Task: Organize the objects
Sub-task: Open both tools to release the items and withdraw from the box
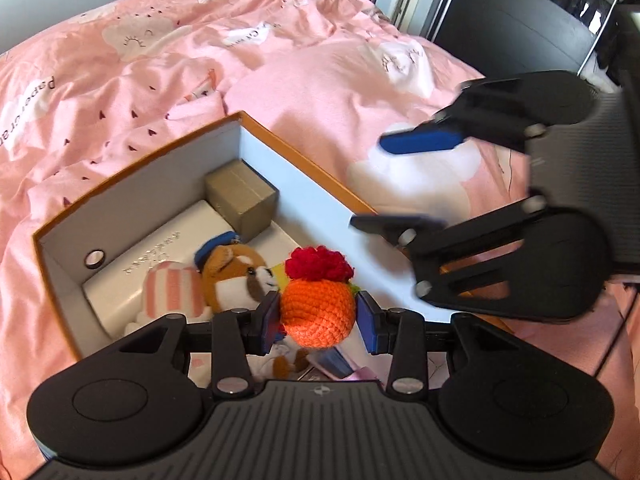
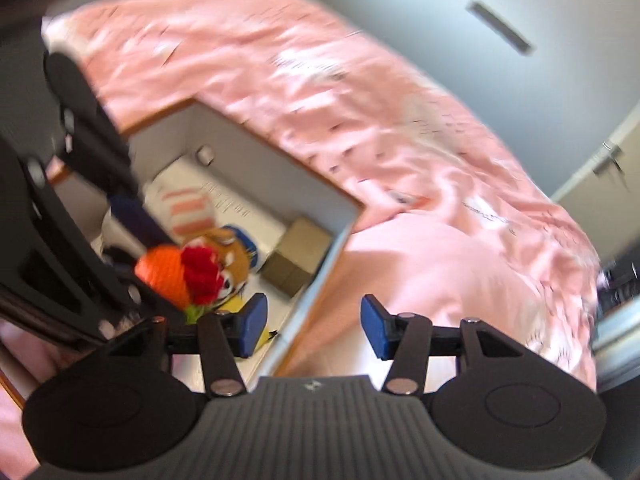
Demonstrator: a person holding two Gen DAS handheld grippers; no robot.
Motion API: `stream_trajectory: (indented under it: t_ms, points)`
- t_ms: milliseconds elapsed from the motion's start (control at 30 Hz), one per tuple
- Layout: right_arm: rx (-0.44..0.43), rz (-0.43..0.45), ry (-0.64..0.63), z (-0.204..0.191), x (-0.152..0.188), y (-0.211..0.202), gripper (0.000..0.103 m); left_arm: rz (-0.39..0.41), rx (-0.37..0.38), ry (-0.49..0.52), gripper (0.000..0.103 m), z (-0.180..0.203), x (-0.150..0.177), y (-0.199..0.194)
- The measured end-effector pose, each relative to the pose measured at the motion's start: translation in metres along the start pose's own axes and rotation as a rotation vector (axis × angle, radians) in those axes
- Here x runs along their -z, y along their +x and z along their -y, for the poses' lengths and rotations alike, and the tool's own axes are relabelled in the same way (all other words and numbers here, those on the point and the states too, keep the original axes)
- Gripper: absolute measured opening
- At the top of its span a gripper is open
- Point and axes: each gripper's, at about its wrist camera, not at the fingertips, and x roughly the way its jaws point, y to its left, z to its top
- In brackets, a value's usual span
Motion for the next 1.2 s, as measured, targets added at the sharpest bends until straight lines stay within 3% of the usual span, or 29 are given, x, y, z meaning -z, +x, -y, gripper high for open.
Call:
stream_trajectory:
  t_ms: [167, 333, 600, 867, 1033, 1200]
  points:
    - [0.025, -0.037, 0.199, 0.015, 0.009, 0.014, 0.053, -0.025, -0.002, 0.047, 0.046, 0.017, 0.000, 0.016]
    - [0.027, -0.030, 0.317, 0.010, 0.020, 0.027, 0.053, -0.048, -0.032, 0.092, 0.046, 0.031, 0.002, 0.031]
    - [0.030, -0.019, 0.397, 0.011, 0.030, 0.021, 0.054, -0.109, -0.020, 0.115, 0.046, 0.041, 0.008, 0.059]
    - [0.035, -0.024, 0.395, 0.010, 0.030, 0.021, 0.055, -0.129, -0.022, 0.102, 0.049, 0.042, 0.012, 0.066]
    - [0.033, -0.034, 0.402, 0.009, 0.031, 0.020, 0.055, -0.096, -0.044, 0.102, 0.063, 0.042, 0.016, 0.054]
    - [0.020, -0.011, 0.439, 0.009, 0.030, 0.003, 0.059, -0.027, -0.080, 0.076, 0.065, 0.040, 0.024, 0.018]
